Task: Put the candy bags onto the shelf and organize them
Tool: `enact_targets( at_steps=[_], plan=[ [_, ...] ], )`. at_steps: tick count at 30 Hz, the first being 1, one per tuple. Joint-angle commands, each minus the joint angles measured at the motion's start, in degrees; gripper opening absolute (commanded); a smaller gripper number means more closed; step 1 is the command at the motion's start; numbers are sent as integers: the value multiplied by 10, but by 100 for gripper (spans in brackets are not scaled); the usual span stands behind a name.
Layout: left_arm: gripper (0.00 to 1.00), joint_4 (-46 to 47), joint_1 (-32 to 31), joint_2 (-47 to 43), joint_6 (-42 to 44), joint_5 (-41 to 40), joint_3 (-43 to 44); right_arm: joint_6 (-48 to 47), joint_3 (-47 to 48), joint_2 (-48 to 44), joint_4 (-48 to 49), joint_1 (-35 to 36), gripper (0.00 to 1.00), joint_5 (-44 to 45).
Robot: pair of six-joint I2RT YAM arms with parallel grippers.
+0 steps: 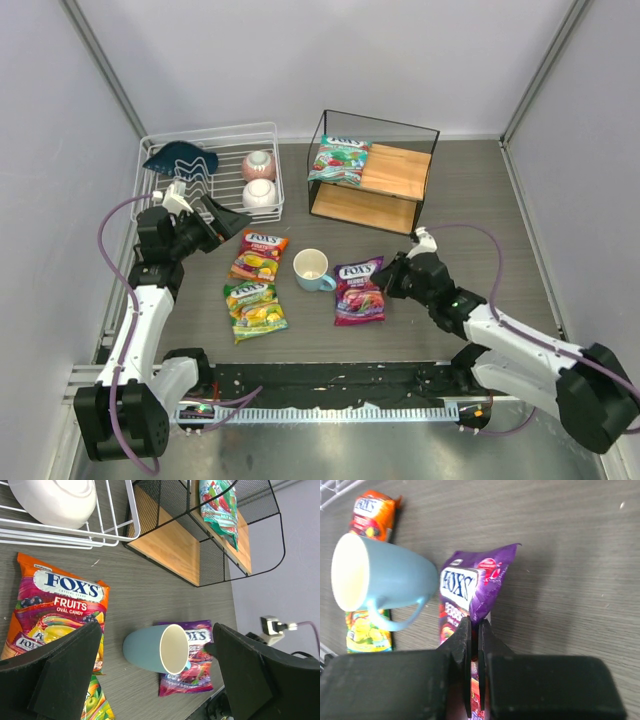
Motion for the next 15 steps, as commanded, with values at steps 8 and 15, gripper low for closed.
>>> enact_targets(
  at_steps=[8,15],
  plan=[
    [100,17,3,1,-1,13,2,-85,164,-115,-226,1,1,68],
    [100,16,3,2,-1,13,2,-112,241,-124,-280,1,1,91]
  ],
)
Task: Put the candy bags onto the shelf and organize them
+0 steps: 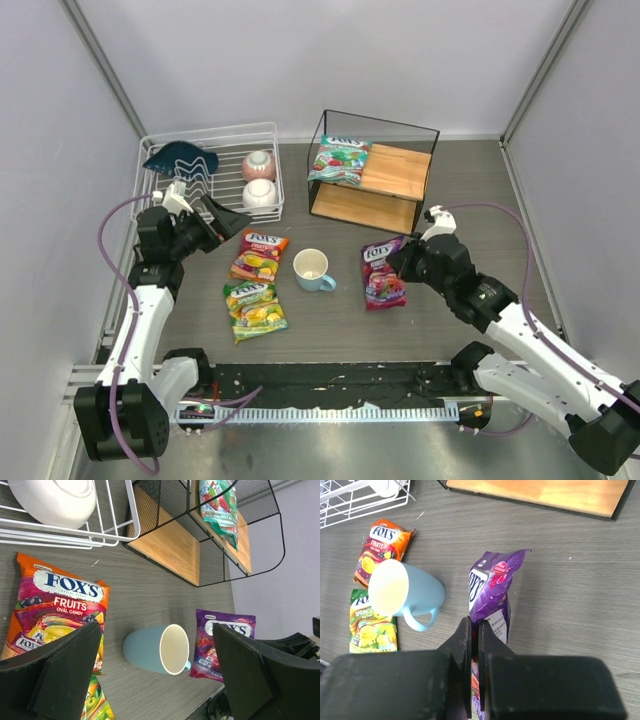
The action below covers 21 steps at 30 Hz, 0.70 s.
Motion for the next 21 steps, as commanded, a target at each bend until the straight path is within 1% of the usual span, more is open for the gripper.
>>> enact_targets(
  at_steps=[1,7,12,16,19,20,21],
  plan=[
    [100,16,4,3,0,13,2,-33,78,-14,-23,1,1,30],
    [100,18,4,3,-1,15,2,-62,205,25,-50,0,1,50],
    [100,19,4,2,-2,16,1,-82,295,83,-54,0,1,79],
    [100,23,3,3,-5,19,0,-99,381,137,-52,-6,1,133],
    [100,25,4,4,-7,23,-1,-105,434,192,-53,-42,1,122],
    [100,26,4,5,-7,25,-1,-97,447,206,-52,-77,1,92],
    [100,26,4,4,-8,24,-2,-93,458,221,-52,-92,1,75]
  ],
)
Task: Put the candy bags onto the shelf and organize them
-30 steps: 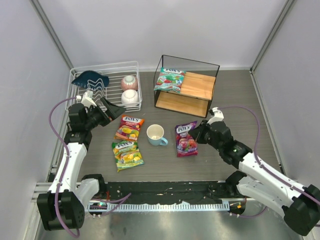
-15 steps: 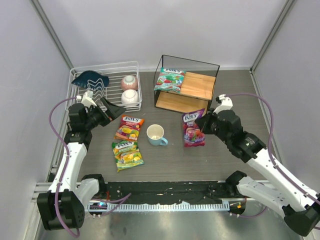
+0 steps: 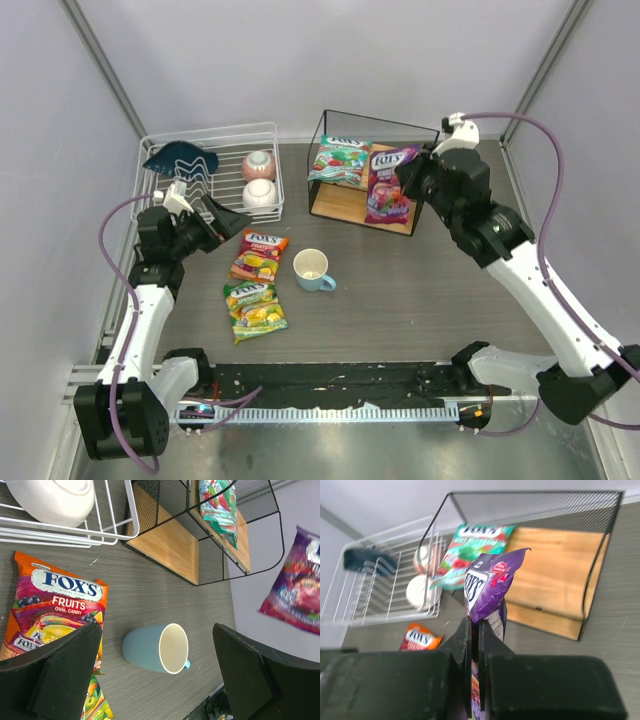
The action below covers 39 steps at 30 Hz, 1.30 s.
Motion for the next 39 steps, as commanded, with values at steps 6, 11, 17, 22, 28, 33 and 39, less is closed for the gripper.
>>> enact_targets(
  at_steps=[6,11,17,22,28,33,39],
  plan=[
    [100,29,4,1,-8,24,-2,21,150,139,50,-154,1,-121],
    [100,34,8,1,-13,29,-5,31,198,208,53,-169,1,-148],
    [100,40,14,0,-17,33,-8,64,201,242,78,-179,1,-166],
    [100,41,16,1,-19,36,-8,81,177,246,90,-179,1,-123],
    [100,45,20,3,-23,42,-8,109,145,249,117,-184,1,-107],
    [100,46,23,2,-24,42,-10,138,117,253,137,-186,1,-102],
    [100,46,25,4,-25,44,-10,140,105,269,146,-191,1,-93]
  ],
)
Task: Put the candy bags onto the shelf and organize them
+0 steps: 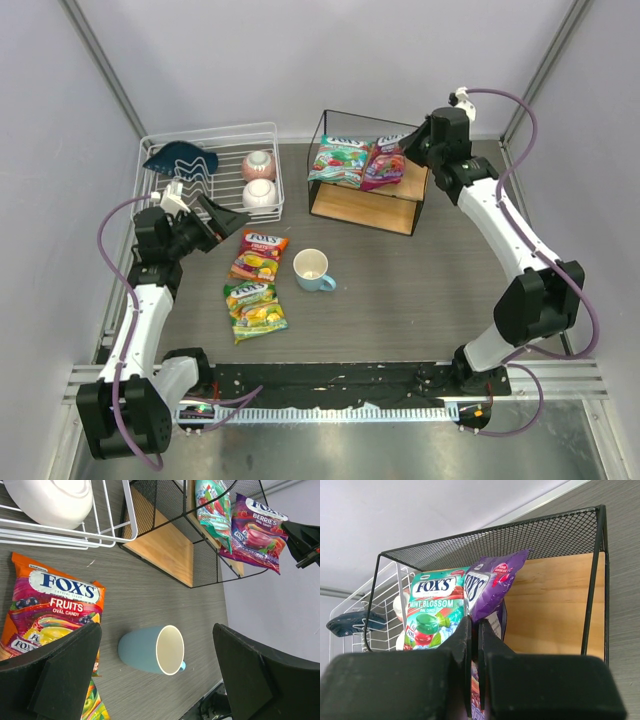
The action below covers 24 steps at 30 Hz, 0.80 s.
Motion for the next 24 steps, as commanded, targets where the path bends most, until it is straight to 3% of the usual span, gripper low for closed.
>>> enact_targets(
  at_steps=[1,14,17,18,22,24],
  plan=[
    [100,25,6,-1,-7,20,-3,14,0,5,57,-7,1,14],
    [100,25,8,-1,-8,23,-5,-1,0,9,51,-28,3,19],
    [100,25,8,-2,-9,23,-6,-7,4,7,48,-31,14,24],
    [100,25,8,-1,-9,23,-6,-7,4,6,46,-32,29,26],
    [100,25,8,0,-10,24,-5,-19,14,-4,39,-34,51,40],
    [100,24,9,2,-11,25,-4,-30,20,-8,34,-34,53,53]
  ],
)
